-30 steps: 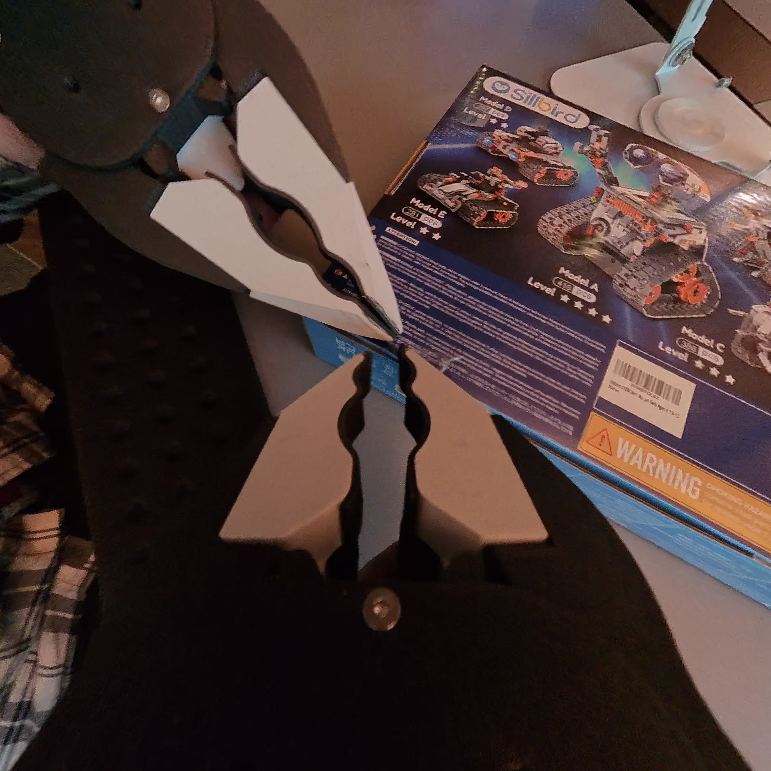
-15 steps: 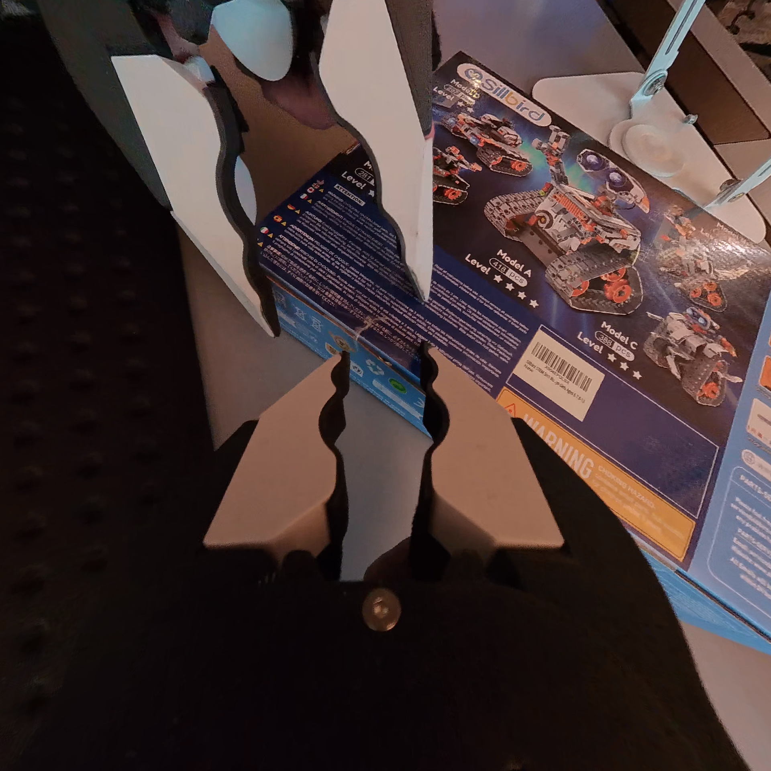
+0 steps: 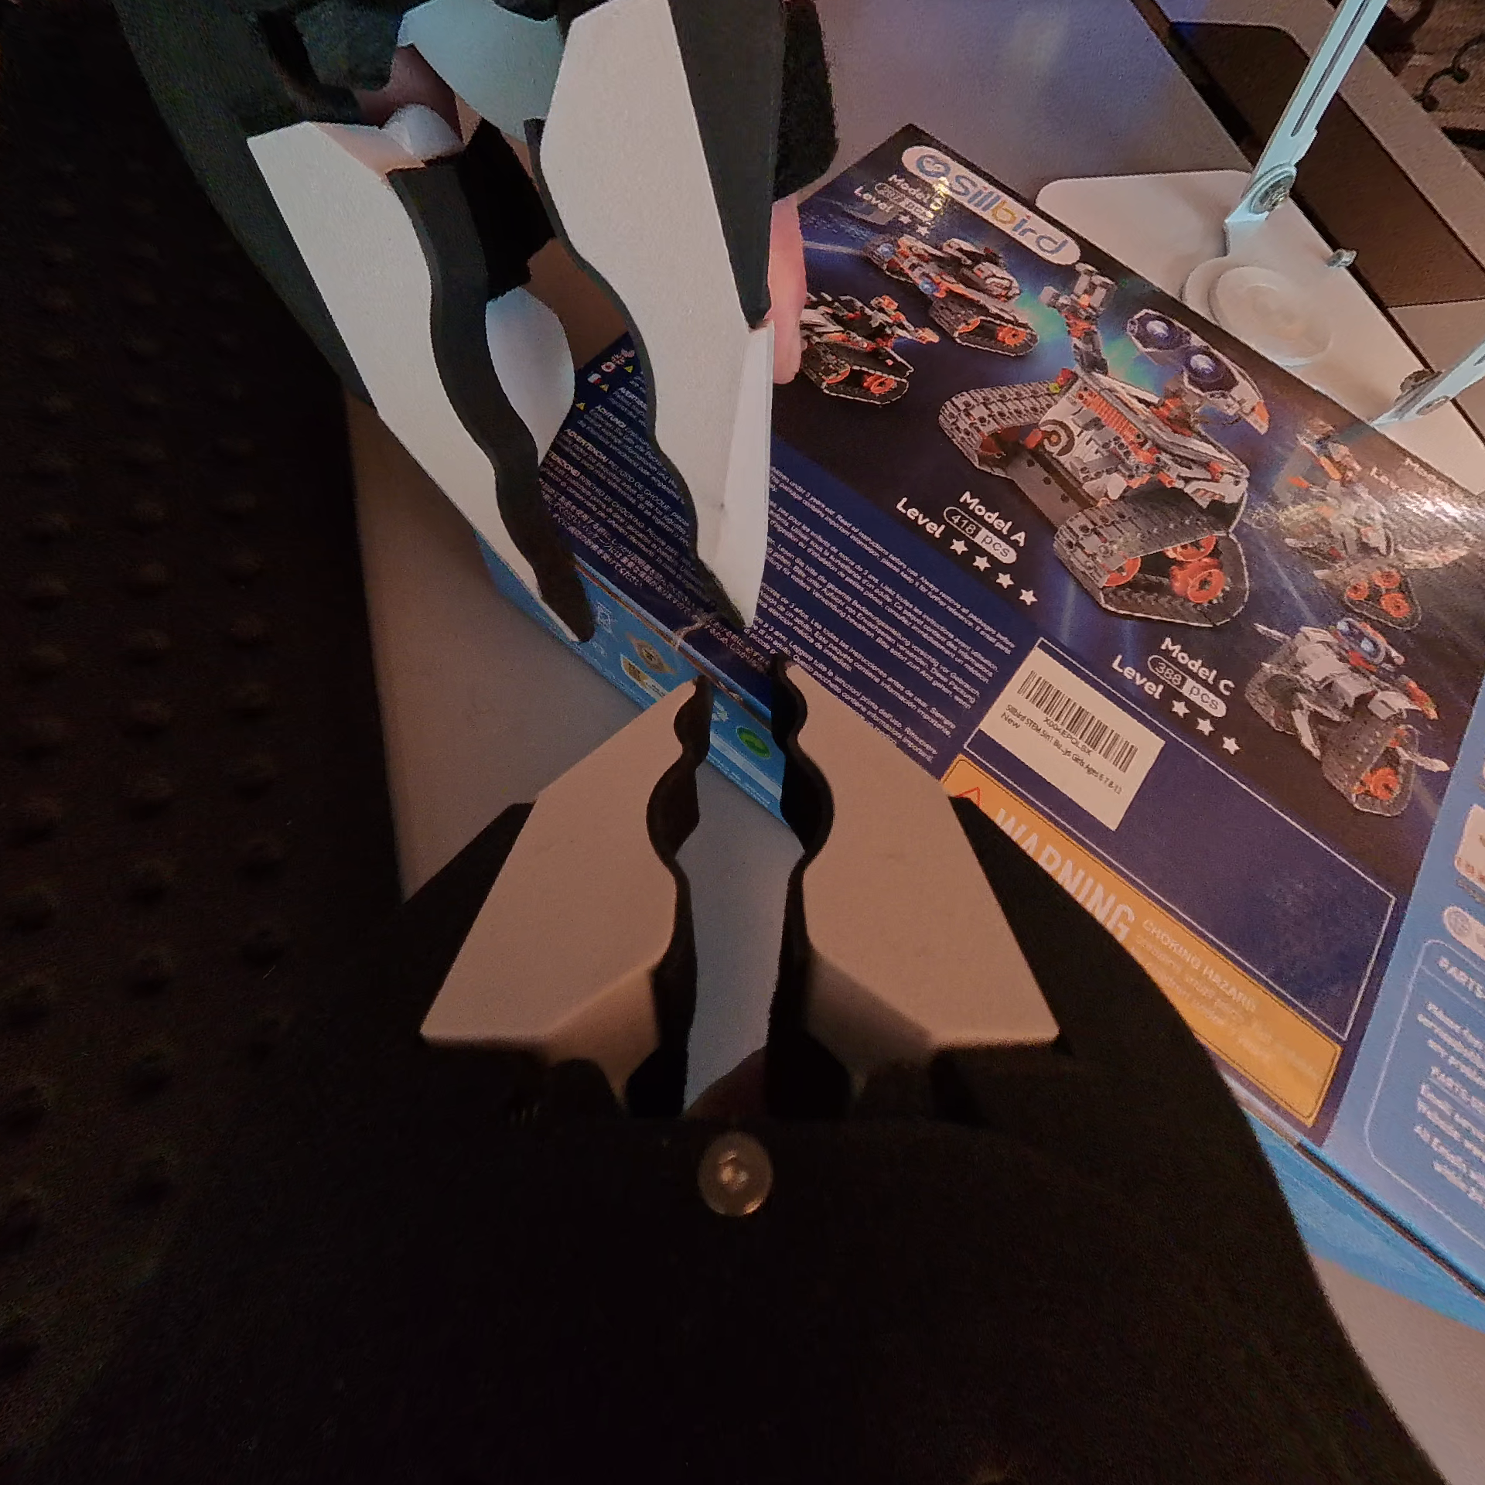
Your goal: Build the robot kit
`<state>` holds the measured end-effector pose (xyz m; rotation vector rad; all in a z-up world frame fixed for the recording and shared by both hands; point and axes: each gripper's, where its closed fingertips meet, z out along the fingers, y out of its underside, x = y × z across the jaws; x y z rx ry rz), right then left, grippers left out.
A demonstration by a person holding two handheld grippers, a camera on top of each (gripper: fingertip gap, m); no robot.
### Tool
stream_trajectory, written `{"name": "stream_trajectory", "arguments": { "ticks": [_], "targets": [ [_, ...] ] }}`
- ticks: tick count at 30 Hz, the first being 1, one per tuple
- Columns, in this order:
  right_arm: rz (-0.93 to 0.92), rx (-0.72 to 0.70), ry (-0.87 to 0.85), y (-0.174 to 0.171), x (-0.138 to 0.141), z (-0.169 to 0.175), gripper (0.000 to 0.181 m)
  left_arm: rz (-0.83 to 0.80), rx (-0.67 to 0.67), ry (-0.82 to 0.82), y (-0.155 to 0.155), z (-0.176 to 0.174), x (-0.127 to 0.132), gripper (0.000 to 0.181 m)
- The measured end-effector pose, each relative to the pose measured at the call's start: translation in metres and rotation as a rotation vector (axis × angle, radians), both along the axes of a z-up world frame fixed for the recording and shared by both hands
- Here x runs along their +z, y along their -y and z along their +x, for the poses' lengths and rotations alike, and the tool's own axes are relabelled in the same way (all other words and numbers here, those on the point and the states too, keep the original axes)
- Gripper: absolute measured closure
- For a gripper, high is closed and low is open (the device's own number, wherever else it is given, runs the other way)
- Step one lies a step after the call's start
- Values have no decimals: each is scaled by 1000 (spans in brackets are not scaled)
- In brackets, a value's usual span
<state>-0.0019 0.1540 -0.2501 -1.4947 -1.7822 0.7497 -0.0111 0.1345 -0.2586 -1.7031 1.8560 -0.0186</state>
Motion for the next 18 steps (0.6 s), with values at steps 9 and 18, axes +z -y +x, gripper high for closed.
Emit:
{"name": "stream_trajectory", "arguments": {
  "ticks": [9, 18],
  "targets": [
    [-10, 9, -7, 1, 0, -1, 169, 36, 19, -29, 0, -2, 1, 148],
    [-2, 23, -5, 2, 3, -1, 180, 83, 77, -61, -1, -6, 4, 152]
  ]
}}
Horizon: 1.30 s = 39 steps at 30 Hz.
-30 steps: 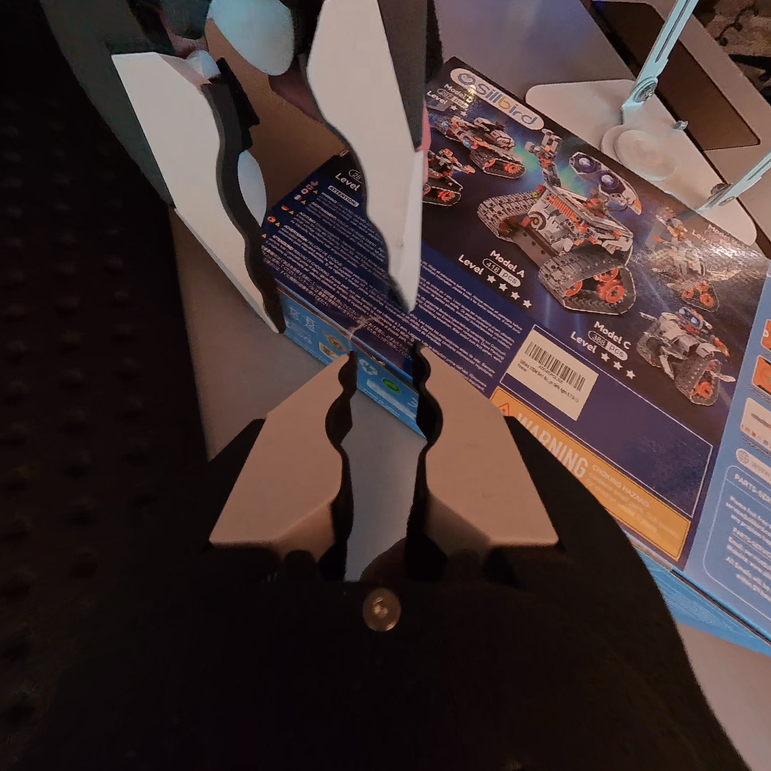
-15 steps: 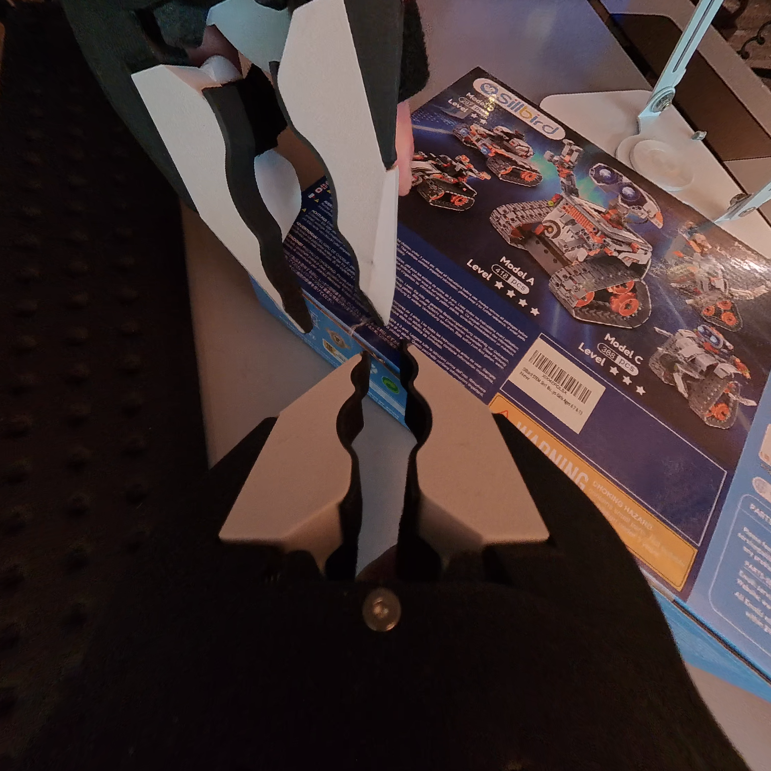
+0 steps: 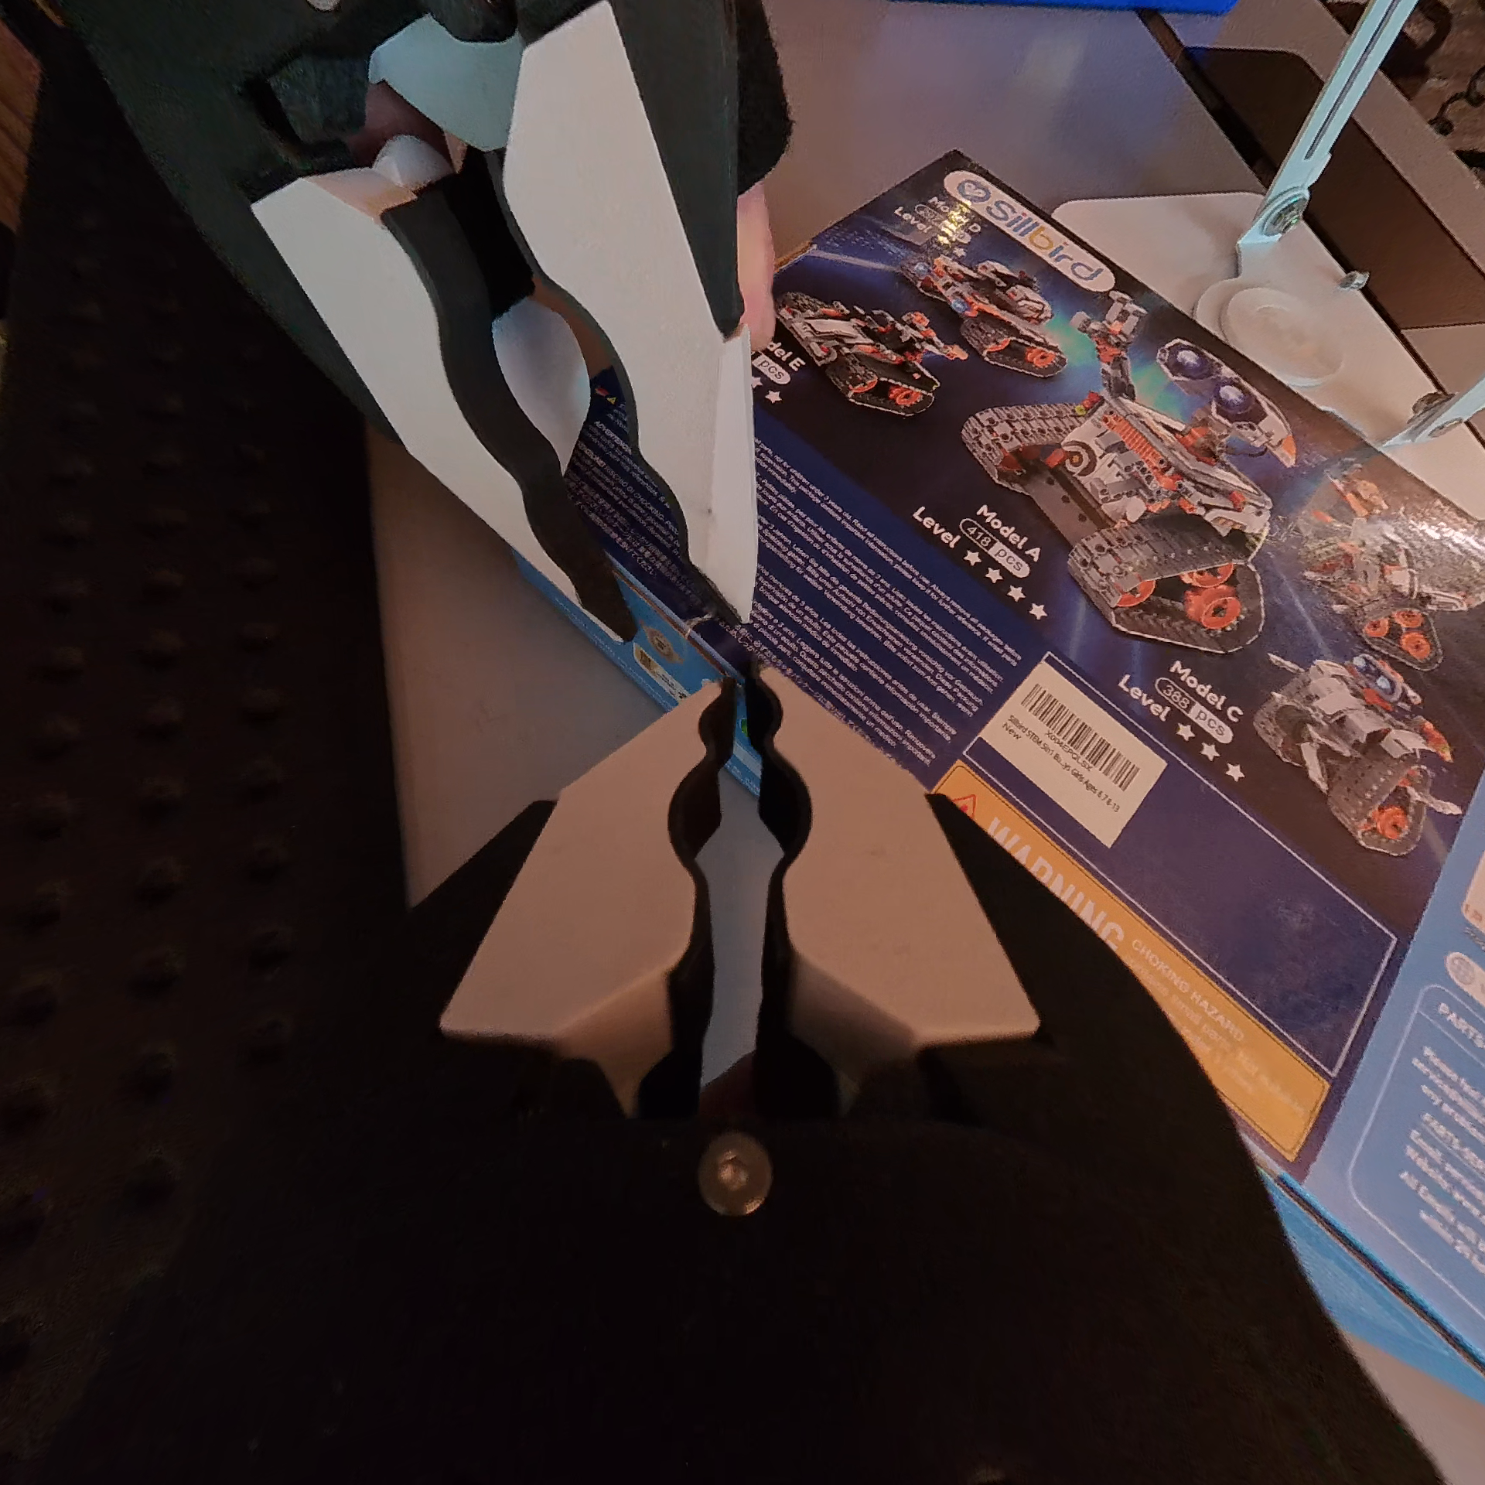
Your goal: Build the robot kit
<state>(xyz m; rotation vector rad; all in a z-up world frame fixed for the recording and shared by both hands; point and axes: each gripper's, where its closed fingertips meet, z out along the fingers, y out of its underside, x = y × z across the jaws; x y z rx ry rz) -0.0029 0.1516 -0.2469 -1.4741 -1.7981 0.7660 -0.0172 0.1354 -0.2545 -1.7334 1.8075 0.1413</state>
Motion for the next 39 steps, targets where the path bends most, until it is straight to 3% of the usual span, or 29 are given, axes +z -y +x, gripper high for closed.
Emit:
{"name": "stream_trajectory", "arguments": {
  "ticks": [3, 11, 18, 26, 31, 39],
  "targets": [
    [36, 16, 5, -3, 0, 1, 181, 10, -34, -16, 0, -4, 3, 152],
    [113, 77, 46, -6, 5, -7, 155, -159, -131, -106, 10, -15, 5, 131],
    [109, 113, 73, -7, -2, -13, 164, -143, -260, -272, 11, -27, -3, 106],
    [78, 133, 32, -3, -2, -17, 175, -92, -346, -344, 13, -41, 0, 117],
    [65, 136, 31, -2, -2, -19, 176, -67, -336, -373, 6, -35, 4, 141],
    [60, 140, 18, -1, -2, -22, 177, 8, -283, -424, 5, -42, 4, 141]
  ]
}}
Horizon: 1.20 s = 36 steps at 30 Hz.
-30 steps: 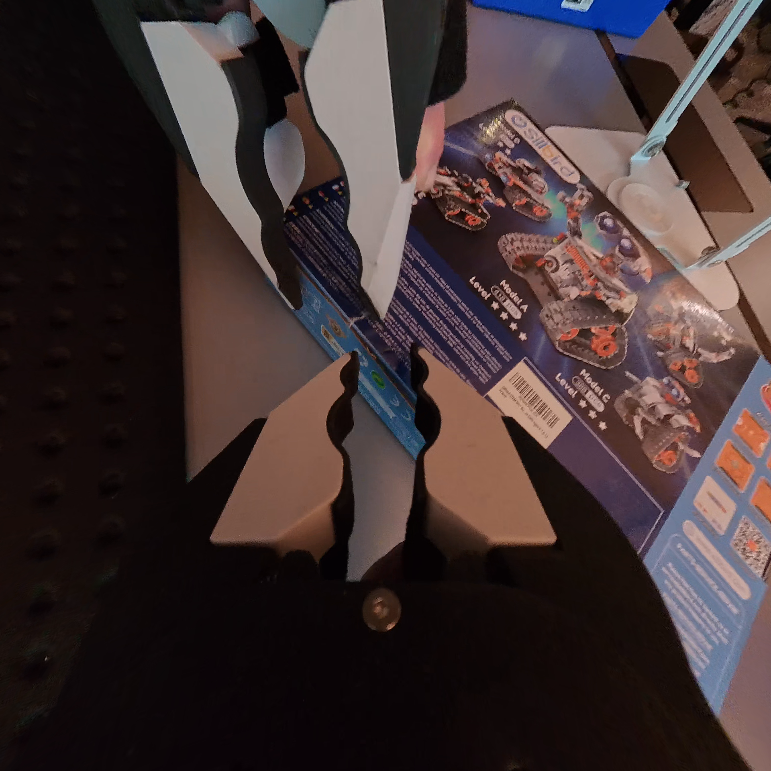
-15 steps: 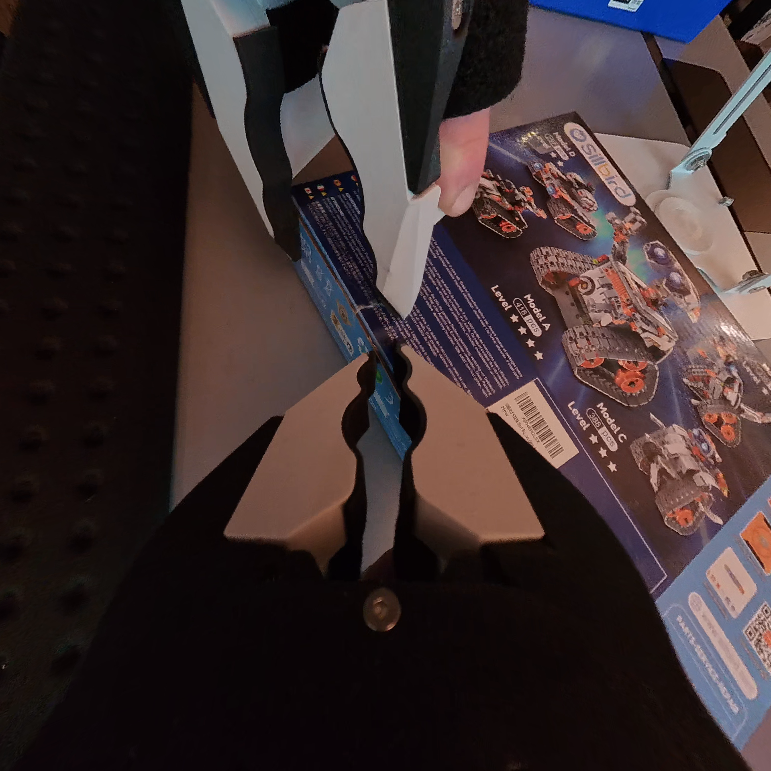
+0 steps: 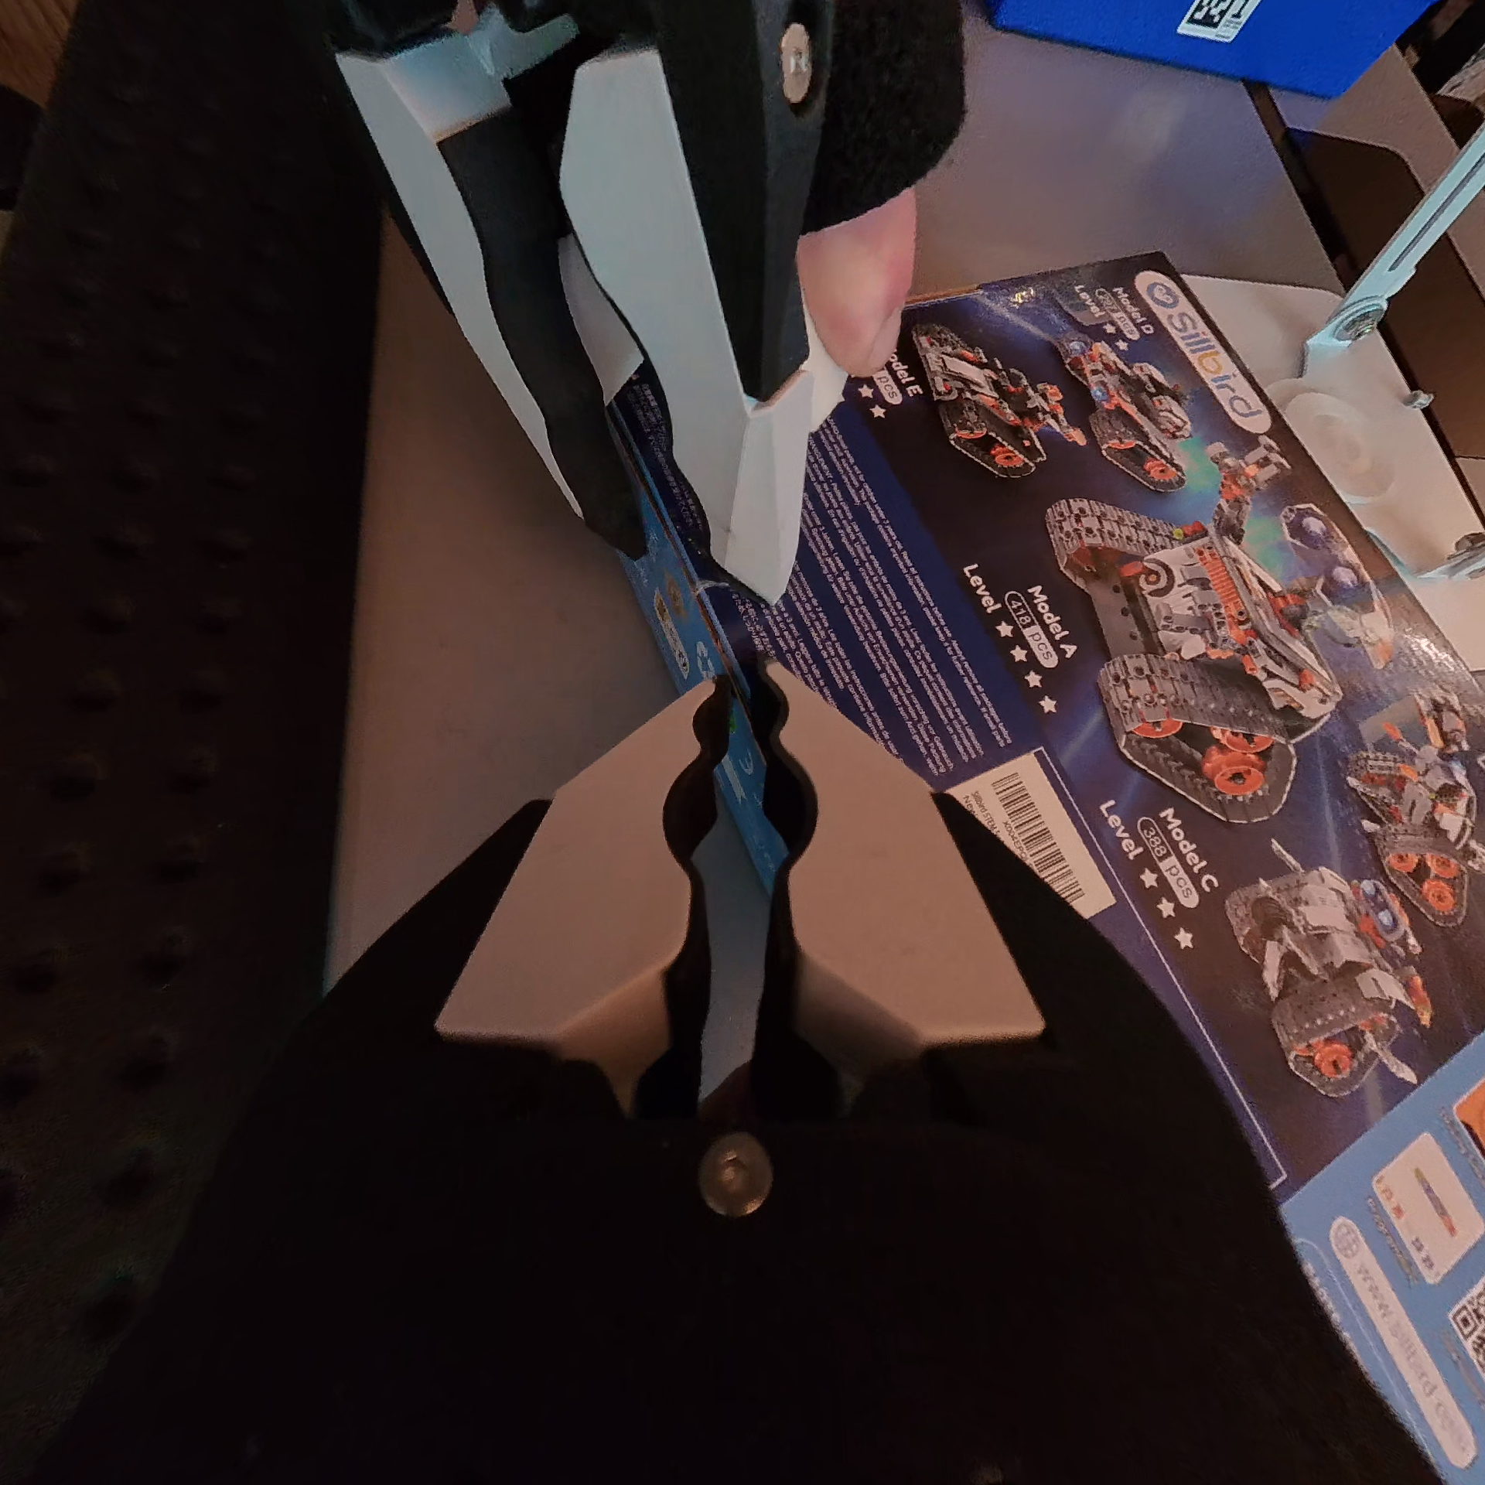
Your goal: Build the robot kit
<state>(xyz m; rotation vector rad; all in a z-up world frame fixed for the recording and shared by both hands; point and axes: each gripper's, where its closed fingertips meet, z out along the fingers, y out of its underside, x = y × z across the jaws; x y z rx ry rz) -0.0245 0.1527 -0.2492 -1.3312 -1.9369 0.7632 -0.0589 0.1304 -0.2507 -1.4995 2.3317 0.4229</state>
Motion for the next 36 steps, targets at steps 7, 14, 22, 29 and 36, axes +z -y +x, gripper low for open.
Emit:
{"name": "stream_trajectory", "arguments": {
  "ticks": [7, 14, 22, 29, 36],
  "targets": [
    [-30, 10, -11, 1, 1, -2, 181, 27, 64, 25, 5, -8, 4, 154],
    [-29, 11, -7, 1, -1, -3, 181, 20, 56, 53, 3, -11, 4, 153],
    [-56, 24, -15, 1, -1, -1, 181, -11, -89, -43, 3, -16, -4, 120],
    [-71, 36, -17, 2, -1, 0, 181, 37, -183, -99, 8, -18, -9, 113],
    [-80, 38, -21, 2, -1, 1, 181, 68, -179, -95, 0, -4, -4, 149]
  ]
}}
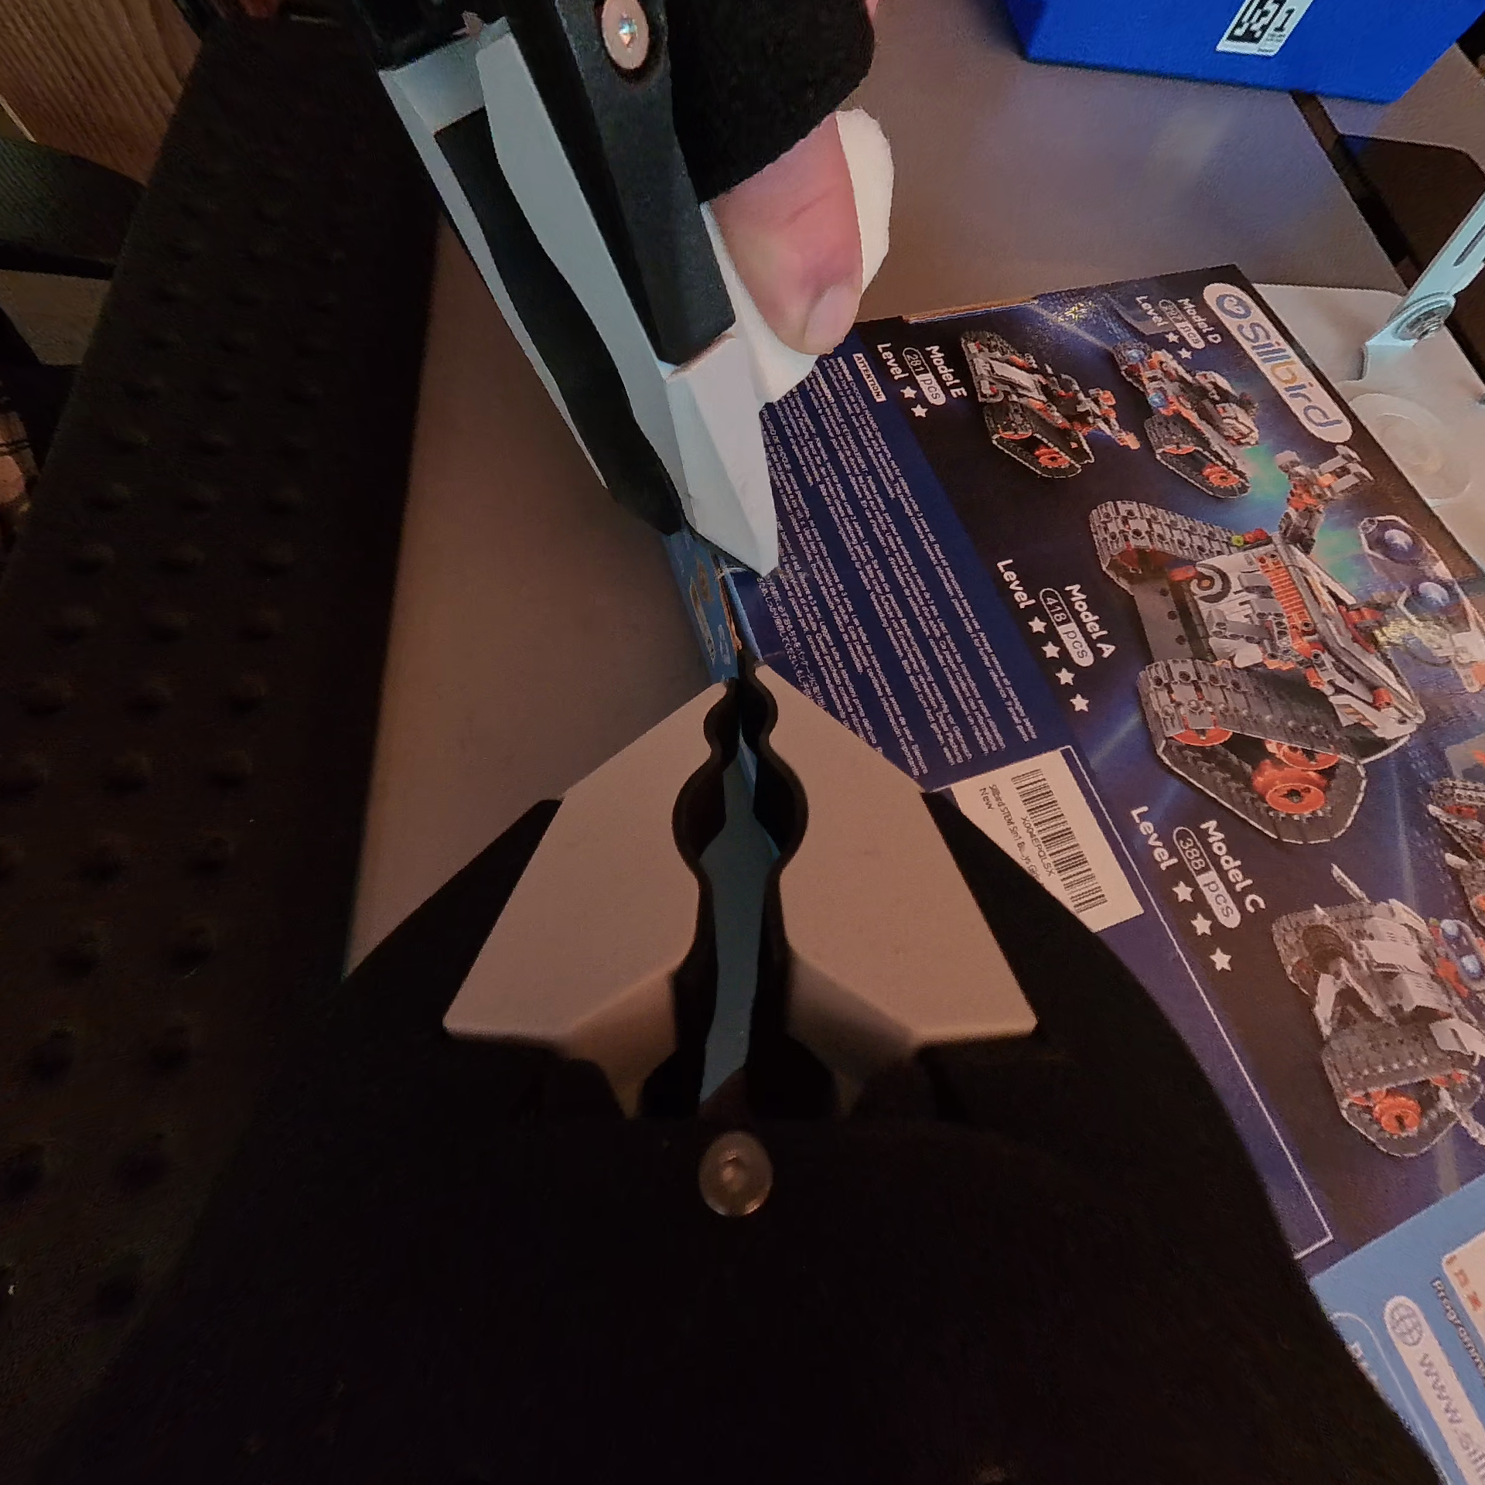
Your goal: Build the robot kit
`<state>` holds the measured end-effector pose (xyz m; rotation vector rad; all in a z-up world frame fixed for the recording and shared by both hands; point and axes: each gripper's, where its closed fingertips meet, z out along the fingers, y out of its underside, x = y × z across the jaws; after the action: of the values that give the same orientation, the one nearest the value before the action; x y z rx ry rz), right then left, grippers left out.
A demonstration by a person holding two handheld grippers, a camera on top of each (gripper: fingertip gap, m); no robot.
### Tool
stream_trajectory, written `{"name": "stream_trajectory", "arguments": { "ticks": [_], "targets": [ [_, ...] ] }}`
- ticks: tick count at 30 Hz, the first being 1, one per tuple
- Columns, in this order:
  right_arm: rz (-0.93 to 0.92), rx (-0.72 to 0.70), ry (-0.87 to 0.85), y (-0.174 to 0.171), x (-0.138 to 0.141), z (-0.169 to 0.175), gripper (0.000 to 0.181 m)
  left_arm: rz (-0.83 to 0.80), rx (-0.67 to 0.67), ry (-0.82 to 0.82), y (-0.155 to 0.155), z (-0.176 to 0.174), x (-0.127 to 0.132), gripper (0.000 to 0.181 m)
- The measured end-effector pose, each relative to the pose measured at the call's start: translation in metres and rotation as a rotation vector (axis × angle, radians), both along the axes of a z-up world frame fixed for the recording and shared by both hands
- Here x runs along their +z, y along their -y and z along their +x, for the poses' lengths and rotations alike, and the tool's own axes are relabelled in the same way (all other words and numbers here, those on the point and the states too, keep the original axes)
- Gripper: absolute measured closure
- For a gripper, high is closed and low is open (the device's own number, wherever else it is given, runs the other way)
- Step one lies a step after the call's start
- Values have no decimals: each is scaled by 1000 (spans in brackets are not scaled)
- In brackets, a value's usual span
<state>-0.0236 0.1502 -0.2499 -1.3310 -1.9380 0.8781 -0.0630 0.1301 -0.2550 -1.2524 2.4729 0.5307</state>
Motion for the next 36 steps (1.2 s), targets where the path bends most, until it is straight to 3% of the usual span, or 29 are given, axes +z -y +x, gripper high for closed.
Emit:
{"name": "stream_trajectory", "arguments": {
  "ticks": [10, 16, 22, 26, 30, 32, 36],
  "targets": [
    [-14, 1, -10, -1, 0, 1, 181, 38, 82, -11, 6, -5, 3, 166],
    [-25, -37, -82, -7, 7, 2, 181, -62, 386, 269, 3, 0, 9, 175],
    [45, -67, -82, -12, 13, -2, 175, -179, 621, 552, -10, -6, 16, 151],
    [98, -31, -33, -7, 14, -14, 172, -254, 710, 659, -20, -26, 15, 158],
    [107, 20, 45, -4, 10, -20, 169, -346, 705, 709, -9, -18, 14, 146],
    [98, 49, 94, -2, 4, -21, 166, -345, 709, 656, -8, -23, 1, 124],
    [69, 73, 89, -3, 13, -24, 172, -392, 700, 747, -10, -21, 5, 130]
  ]
}}
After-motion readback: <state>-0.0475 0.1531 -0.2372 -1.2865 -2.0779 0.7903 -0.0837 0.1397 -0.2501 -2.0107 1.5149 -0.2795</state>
